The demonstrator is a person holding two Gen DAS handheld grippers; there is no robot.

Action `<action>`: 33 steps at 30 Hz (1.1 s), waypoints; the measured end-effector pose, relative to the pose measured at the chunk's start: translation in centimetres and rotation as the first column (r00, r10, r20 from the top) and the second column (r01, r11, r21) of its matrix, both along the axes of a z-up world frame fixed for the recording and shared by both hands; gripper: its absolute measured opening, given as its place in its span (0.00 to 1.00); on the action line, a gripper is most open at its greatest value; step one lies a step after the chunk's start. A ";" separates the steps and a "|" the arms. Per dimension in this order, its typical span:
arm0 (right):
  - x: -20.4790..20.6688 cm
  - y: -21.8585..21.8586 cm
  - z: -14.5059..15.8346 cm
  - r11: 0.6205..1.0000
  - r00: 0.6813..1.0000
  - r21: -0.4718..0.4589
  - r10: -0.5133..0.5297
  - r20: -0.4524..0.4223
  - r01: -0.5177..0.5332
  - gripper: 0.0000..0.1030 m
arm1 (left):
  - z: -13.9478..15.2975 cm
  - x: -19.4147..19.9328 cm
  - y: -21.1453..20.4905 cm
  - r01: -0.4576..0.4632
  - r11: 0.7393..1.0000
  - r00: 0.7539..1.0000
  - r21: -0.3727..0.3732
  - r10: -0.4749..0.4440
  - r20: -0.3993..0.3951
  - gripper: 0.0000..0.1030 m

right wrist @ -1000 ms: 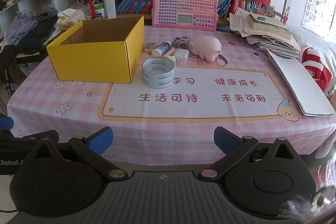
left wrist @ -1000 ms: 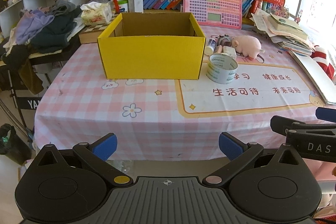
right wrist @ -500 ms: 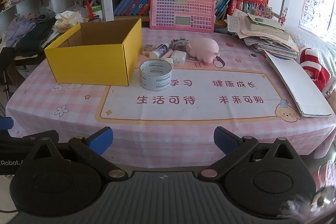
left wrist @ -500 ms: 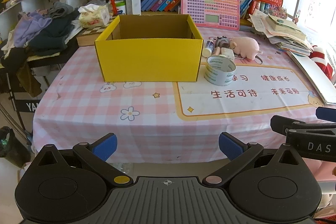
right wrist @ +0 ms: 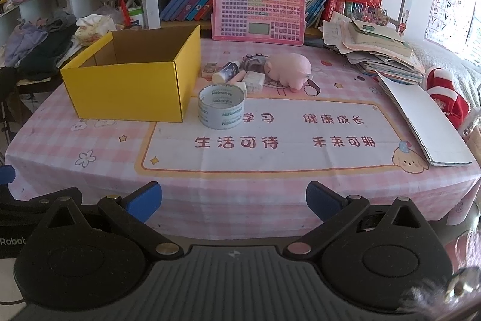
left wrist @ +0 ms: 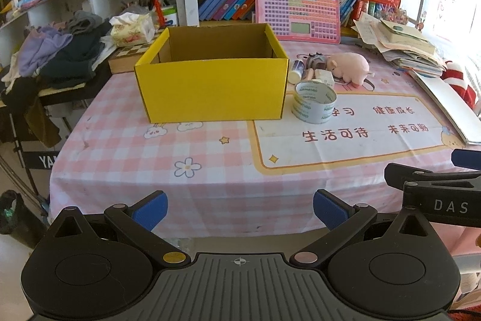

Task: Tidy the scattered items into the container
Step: 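Move the right tool toward the pink plush pig while the left tool approaches the tape roll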

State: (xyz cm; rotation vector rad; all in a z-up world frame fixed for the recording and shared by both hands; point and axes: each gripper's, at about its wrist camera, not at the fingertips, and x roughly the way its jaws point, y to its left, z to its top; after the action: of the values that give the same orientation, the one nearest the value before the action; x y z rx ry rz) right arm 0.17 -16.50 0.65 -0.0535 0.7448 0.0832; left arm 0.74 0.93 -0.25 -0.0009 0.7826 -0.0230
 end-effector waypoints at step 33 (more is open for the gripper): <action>3.1 -1.7 0.5 0.995 0.994 0.029 -0.101 0.039 0.100 1.00 | -0.8 3.7 -0.8 0.128 0.988 0.992 -0.086 -0.126 0.026 1.00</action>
State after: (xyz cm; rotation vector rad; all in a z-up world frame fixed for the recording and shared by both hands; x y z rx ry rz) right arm 3.28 -18.19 1.12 0.0080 0.7043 -0.0042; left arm 4.42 0.09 -1.09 -0.0335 0.7597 -0.1782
